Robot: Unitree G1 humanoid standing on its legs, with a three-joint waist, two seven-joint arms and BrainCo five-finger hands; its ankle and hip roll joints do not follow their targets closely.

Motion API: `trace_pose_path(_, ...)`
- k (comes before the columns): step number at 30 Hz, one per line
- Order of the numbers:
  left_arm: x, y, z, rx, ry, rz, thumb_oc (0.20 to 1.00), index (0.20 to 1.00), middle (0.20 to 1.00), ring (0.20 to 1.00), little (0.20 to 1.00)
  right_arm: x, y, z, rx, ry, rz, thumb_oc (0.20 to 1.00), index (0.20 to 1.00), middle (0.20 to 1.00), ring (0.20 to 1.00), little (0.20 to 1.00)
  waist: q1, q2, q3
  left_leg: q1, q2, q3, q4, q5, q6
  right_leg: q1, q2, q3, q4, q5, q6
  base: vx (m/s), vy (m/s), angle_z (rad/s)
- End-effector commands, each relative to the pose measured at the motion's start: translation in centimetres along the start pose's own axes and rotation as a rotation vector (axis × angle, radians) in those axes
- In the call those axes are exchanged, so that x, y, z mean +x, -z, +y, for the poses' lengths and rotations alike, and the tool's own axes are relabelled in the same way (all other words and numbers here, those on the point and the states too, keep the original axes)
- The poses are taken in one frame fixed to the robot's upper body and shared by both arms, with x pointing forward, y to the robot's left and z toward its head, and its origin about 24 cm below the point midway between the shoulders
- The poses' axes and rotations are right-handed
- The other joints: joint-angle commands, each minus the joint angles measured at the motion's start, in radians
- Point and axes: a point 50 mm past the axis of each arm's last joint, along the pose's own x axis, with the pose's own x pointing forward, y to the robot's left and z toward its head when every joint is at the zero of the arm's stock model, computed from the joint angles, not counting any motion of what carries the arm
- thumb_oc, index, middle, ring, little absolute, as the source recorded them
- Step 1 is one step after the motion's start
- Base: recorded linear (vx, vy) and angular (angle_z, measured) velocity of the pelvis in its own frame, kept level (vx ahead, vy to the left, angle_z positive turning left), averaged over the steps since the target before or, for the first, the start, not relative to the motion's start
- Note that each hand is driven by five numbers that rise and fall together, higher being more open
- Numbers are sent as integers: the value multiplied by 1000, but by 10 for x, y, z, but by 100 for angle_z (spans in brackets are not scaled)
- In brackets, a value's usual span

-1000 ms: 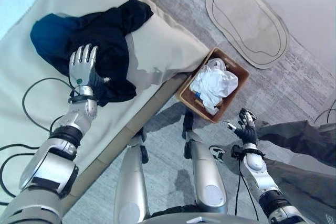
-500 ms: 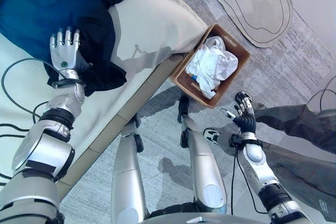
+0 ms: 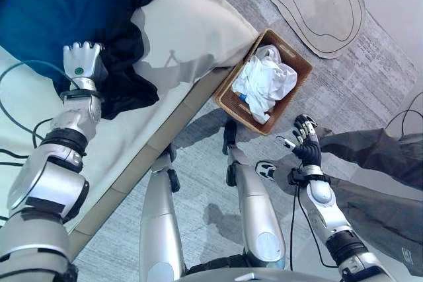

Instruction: Pick up clothes into the bucket

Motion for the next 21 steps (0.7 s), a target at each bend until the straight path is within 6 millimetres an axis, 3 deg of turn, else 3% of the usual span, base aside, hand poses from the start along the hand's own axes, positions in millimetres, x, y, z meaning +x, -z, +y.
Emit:
trace_pose_path(1,-31,7,-29,-70,84,31,200,200,200,200,200,-1,-12,-16,-29,25,-64,1000,1000,1000,1000,1000,14,7,-62,8,11,-13,52,-37,-15,65,-80,47,-14,28,79,70,-71,-2)
trace_pose_path(6,-55,0,-37,-229,63,18,200,200,200,200,200,0,-13,-17,-54,37,-65,1000,1000,1000,1000,1000,47,17,-92,106,16,-14,13,-37,-20,160,-74,32,-49,24,75,75,-53,-5)
trace_pose_path(9,-81,-21,-18,-403,-22,-132,200,200,200,200,200,4,-19,-21,-189,30,-88,1000,1000,1000,1000,1000,98,40,-119,197,16,-27,-27,-37,-22,247,-70,14,-72,15,74,99,-79,-2)
trace_pose_path(10,-92,-22,-21,-428,0,-141,200,200,200,200,200,5,-19,-19,-212,13,-90,1000,1000,1000,1000,1000,106,44,-125,226,16,-29,-43,-36,-23,275,-67,12,-82,11,72,89,-58,2)
trace_pose_path(15,-112,-55,17,-638,-59,-358,200,200,200,200,200,14,-24,-5,-375,-106,-118,1000,1000,1000,1000,1000,146,60,-172,329,15,-42,-93,-26,-25,371,-59,-8,-101,-9,61,77,-63,12)
trace_pose_path(17,-116,-60,21,-686,-52,-382,200,200,200,200,200,16,-25,-1,-409,-128,-122,1000,1000,1000,1000,1000,150,63,-180,350,12,-46,-109,-23,-25,386,-57,-12,-104,-12,60,35,-41,20)
trace_pose_path(21,-123,-99,62,-957,-86,-599,200,200,200,200,200,27,-34,36,-597,-345,-207,1000,1000,1000,1000,1000,172,76,-227,422,16,-60,-177,2,-30,443,-46,-31,-118,-27,54,49,-69,16)
